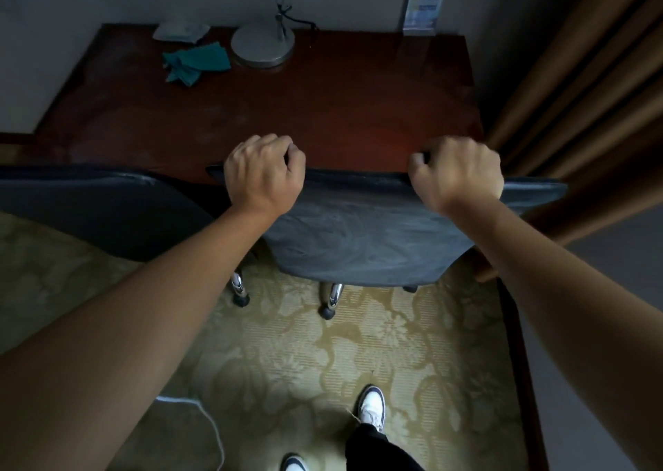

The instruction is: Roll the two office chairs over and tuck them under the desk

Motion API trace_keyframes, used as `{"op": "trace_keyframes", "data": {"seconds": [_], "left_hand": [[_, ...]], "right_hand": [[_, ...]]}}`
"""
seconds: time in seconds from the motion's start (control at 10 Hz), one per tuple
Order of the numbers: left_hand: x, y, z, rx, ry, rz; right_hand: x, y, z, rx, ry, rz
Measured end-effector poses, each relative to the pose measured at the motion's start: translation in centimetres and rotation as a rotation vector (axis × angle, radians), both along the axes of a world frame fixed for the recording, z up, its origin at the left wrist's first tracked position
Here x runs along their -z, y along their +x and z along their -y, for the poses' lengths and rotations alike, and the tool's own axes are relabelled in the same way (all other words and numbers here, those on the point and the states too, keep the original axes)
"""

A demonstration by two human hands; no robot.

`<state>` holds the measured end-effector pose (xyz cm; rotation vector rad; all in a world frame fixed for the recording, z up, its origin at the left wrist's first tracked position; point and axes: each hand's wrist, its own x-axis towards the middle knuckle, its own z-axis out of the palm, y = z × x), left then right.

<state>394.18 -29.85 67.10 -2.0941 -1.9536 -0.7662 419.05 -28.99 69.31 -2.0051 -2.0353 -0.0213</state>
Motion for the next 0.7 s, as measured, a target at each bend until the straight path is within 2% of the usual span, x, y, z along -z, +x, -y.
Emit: {"op": "trace_keyframes", "data": {"seconds": [0.2, 0.3, 0.4, 0.5, 0.7], "left_hand": [[-1.0, 1.0, 1.2, -0.032, -0.169, 0.032], [-1.0, 1.7, 2.3, -0.079, -0.225, 0.108], [-1.3, 2.8, 4.0, -0.13, -0.239, 0.106], [-1.9, 3.4, 5.7, -0.087, -0.268, 0.089], [-7.5, 4.4, 6.0, 0.009, -0.139, 0.126]], "right_hand": [[0.0, 0.7, 1.0, -0.096, 0.047, -0.006], [0.4, 1.1, 1.7, -0.125, 0.075, -0.035], [0.4, 1.4, 2.8, -0.148, 0.096, -0.07], [0.2, 1.6, 3.7, -0.163, 0.057, -0.162], [-3.7, 0.5, 5.5, -0.24, 0.126, -0.364]]}}
